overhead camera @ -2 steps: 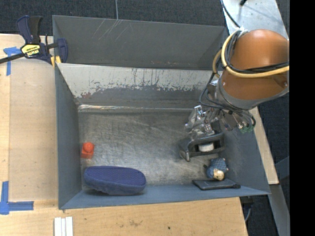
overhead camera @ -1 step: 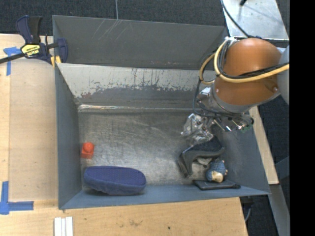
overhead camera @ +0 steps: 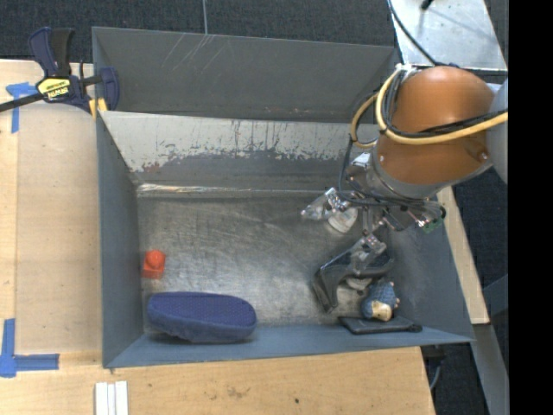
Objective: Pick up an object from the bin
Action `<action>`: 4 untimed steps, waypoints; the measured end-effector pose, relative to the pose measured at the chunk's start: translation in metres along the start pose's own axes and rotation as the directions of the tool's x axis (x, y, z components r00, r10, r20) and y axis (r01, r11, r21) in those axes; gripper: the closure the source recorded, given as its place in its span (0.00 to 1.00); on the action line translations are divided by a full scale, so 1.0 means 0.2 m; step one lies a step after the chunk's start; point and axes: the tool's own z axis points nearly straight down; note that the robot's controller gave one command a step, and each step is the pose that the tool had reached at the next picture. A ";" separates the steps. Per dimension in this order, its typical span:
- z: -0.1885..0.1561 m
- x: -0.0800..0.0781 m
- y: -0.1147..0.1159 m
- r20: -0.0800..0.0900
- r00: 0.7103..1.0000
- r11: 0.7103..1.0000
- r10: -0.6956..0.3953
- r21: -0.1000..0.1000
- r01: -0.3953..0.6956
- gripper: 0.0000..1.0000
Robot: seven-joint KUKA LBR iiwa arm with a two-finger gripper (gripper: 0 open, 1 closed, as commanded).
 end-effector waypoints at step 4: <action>-0.25 0.22 -0.57 0.001 0.885 0.885 -0.465 0.003 0.465 1.00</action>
Offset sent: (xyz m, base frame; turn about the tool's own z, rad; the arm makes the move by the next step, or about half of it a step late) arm -0.0050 -0.0624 -0.1063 -0.0229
